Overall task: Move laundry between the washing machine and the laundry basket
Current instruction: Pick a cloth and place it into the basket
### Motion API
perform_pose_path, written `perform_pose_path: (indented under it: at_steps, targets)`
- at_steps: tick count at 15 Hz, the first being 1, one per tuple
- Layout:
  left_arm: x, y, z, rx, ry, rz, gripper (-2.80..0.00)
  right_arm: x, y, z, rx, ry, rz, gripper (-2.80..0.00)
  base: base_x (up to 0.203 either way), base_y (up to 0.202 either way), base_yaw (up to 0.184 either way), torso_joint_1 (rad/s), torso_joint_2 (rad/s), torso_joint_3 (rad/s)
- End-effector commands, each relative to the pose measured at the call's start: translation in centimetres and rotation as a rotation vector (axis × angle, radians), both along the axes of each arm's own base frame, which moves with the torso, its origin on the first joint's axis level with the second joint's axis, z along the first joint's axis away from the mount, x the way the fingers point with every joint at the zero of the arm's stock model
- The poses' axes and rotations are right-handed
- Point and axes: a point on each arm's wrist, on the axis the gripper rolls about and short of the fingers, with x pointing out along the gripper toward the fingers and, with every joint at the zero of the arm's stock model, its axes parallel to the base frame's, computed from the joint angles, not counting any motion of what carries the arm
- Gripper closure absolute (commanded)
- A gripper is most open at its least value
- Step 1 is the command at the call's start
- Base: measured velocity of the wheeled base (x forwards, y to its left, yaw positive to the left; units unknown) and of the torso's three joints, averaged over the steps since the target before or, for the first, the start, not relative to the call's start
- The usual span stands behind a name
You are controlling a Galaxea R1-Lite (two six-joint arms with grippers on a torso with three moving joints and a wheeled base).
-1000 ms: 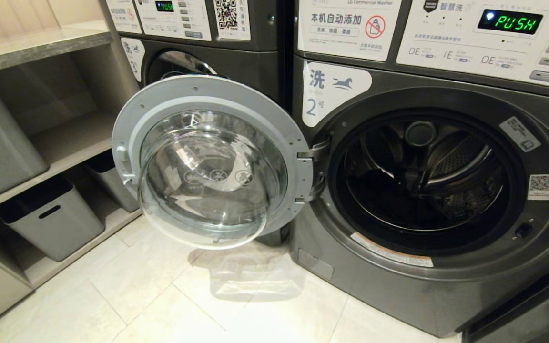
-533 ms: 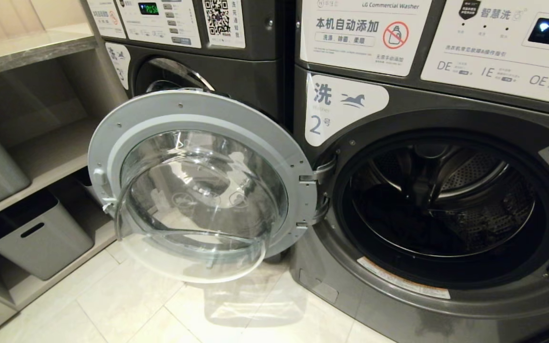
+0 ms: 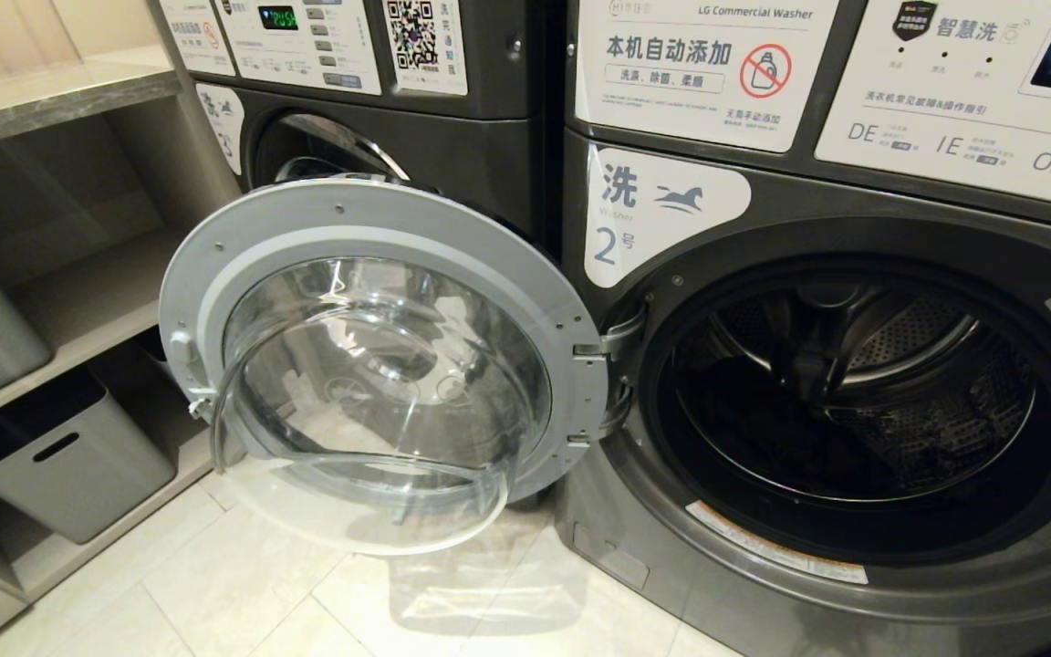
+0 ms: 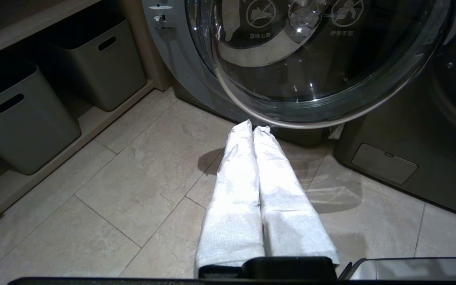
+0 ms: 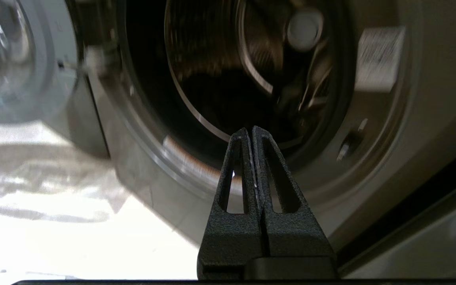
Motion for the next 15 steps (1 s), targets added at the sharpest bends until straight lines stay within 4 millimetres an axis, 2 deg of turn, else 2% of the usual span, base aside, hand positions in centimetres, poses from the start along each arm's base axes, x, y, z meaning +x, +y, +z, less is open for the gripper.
perform_pose_path:
  at_steps: [1, 4, 5, 6, 9, 12, 15]
  targets:
    - [0.0, 0.0, 0.0, 0.001, -0.002, 0.0, 0.0, 0.4, 0.0, 3.4, -0.009, 0.004, 0.003, 0.0, 0.0, 0.0, 0.0, 0.0, 0.0, 0.0]
    - [0.0, 0.0, 0.0, -0.039, -0.002, 0.007, 0.0, 3.7, 0.2, 11.1, -0.024, 0.076, 0.075, 0.0, 0.0, 0.0, 0.0, 0.0, 0.0, 0.0]
    - [0.0, 0.0, 0.0, -0.052, -0.002, 0.012, 0.0, 5.1, 0.3, 12.9, -0.033, 0.122, 0.145, 0.0, 0.0, 0.0, 0.0, 0.0, 0.0, 0.0]
    - [0.0, 0.0, 0.0, -0.058, -0.004, 0.021, 0.0, 6.5, 0.5, 13.6, -0.055, 0.183, 0.214, 0.0, 0.0, 0.0, 0.0, 0.0, 0.0, 0.0]
    - [0.0, 0.0, 0.0, -0.058, -0.003, 0.021, 0.0, 10.3, 1.0, 13.4, -0.169, 0.339, 0.416, 0.0, 0.0, 0.0, 0.0, 0.0, 0.0, 0.0]
    - [0.0, 0.0, 0.0, -0.058, -0.004, 0.021, 0.0, 10.4, 2.5, 11.8, -0.237, 0.423, 0.638, 0.0, 0.0, 0.0, 0.0, 0.0, 0.0, 0.0]
    - [0.0, 0.0, 0.0, -0.058, -0.004, 0.021, 0.0, 10.9, 3.4, 8.9, -0.267, 0.578, 0.706, 0.0, 0.0, 0.0, 0.0, 0.0, 0.0, 0.0]
